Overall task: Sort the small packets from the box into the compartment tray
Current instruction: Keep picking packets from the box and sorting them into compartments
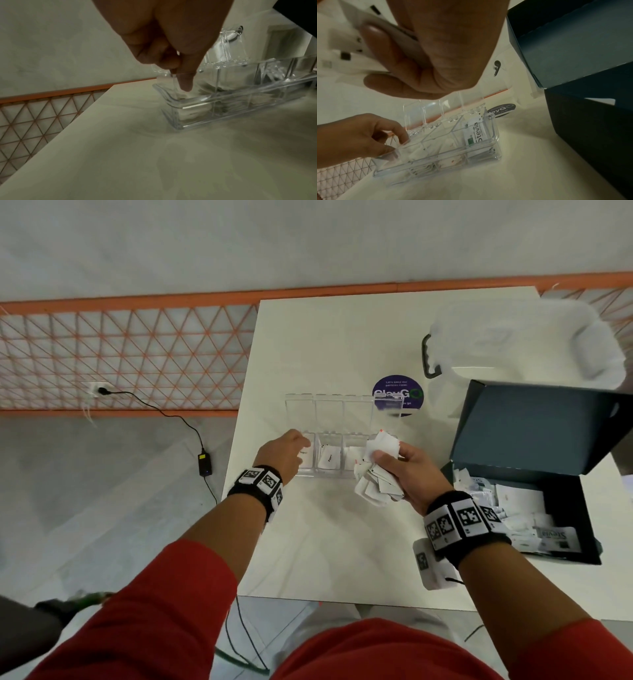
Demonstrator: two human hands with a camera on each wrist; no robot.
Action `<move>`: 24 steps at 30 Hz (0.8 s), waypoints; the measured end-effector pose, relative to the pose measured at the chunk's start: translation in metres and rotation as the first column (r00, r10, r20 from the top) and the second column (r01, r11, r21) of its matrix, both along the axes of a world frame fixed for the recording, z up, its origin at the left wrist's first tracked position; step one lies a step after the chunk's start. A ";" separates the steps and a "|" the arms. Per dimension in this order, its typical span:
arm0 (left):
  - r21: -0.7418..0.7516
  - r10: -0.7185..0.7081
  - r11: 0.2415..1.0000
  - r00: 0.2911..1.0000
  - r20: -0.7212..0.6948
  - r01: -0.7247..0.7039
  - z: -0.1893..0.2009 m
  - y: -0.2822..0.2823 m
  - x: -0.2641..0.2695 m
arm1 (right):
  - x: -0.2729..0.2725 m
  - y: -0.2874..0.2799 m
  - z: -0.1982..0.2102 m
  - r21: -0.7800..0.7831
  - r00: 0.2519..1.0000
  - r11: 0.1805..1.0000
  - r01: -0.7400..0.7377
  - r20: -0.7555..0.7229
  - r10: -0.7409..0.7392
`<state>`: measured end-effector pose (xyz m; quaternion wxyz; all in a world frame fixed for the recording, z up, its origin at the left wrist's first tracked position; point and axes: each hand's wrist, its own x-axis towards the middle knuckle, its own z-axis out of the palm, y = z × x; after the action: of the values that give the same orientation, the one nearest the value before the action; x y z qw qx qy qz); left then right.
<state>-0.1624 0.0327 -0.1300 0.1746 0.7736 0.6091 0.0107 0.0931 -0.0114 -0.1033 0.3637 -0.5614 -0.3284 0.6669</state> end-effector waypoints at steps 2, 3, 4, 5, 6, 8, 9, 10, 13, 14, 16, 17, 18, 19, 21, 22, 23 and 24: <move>-0.085 -0.017 0.996 0.996 -0.085 0.010 0.001 0.000 0.002 | -0.002 0.000 0.000 -0.008 1.000 1.000 -0.001 0.006 0.001; -0.129 -0.036 0.991 0.990 -0.134 0.019 0.001 0.000 0.003 | -0.003 0.000 0.000 -0.010 1.000 1.000 -0.004 0.004 0.004; -0.153 -0.050 0.988 0.985 -0.167 0.024 0.003 0.000 0.005 | -0.004 0.000 0.000 -0.011 1.000 1.000 -0.008 -0.002 0.008; -0.159 -0.062 0.987 0.980 -0.191 0.031 0.004 0.000 0.007 | -0.006 -0.001 0.000 -0.009 1.000 1.000 -0.015 -0.008 0.015; -0.154 -0.075 0.987 0.975 -0.211 0.042 0.005 -0.001 0.009 | -0.006 -0.001 0.000 -0.005 1.000 1.000 -0.023 -0.011 0.023; -0.152 -0.094 0.987 0.967 -0.238 0.059 0.008 0.001 0.012 | -0.007 -0.001 -0.001 0.003 0.999 0.999 -0.032 -0.006 0.032; -0.158 -0.093 0.986 0.966 -0.241 0.055 0.012 0.001 0.014 | -0.008 -0.001 0.000 0.006 0.999 0.999 -0.033 -0.002 0.033; -0.156 -0.085 0.986 0.970 -0.226 0.050 0.016 0.002 0.016 | -0.008 -0.001 0.000 0.010 0.999 0.999 -0.034 0.002 0.034; -0.049 0.005 0.999 0.998 -0.065 -0.008 0.033 0.004 0.023 | -0.006 0.000 0.001 0.028 0.999 0.999 -0.037 0.015 0.037; 0.028 0.039 0.999 0.999 0.032 -0.040 0.041 0.003 0.026 | -0.005 0.000 0.001 0.033 0.999 0.999 -0.042 0.017 0.041; 0.196 0.045 0.977 0.974 0.222 -0.090 0.058 0.001 0.037 | -0.005 0.000 0.001 0.032 0.999 0.998 -0.052 0.010 0.052; 0.210 0.036 0.971 0.943 0.331 -0.111 0.065 -0.001 0.046 | -0.006 0.001 0.002 0.027 0.998 0.998 -0.055 0.008 0.055; 0.154 0.043 0.980 0.892 0.450 -0.125 0.070 -0.003 0.055 | -0.006 0.001 0.002 0.025 0.998 0.998 -0.057 0.010 0.056; 0.050 0.077 0.991 0.832 0.549 -0.124 0.074 -0.006 0.064 | -0.006 0.002 0.003 0.029 0.998 0.998 -0.057 0.014 0.057; -0.144 0.161 0.985 0.772 0.614 -0.091 0.076 -0.009 0.078 | -0.005 0.003 0.005 0.046 0.999 0.998 -0.051 0.010 0.051; -0.190 0.175 0.979 0.774 0.609 -0.071 0.074 -0.008 0.081 | -0.004 0.003 0.005 0.052 0.999 0.998 -0.043 0.004 0.043; -0.219 0.187 0.974 0.767 0.614 -0.062 0.072 -0.007 0.084 | -0.003 0.003 0.005 0.054 0.999 0.998 -0.035 0.001 0.035; -0.240 0.206 0.969 0.748 0.631 -0.064 0.072 -0.005 0.084 | -0.002 0.003 0.005 0.056 1.000 0.998 -0.030 0.003 0.030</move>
<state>-0.0780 0.0279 -0.0580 0.4520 0.6532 0.5624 0.2295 0.0909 -0.0083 -0.0982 0.3688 -0.5469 -0.3556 0.6622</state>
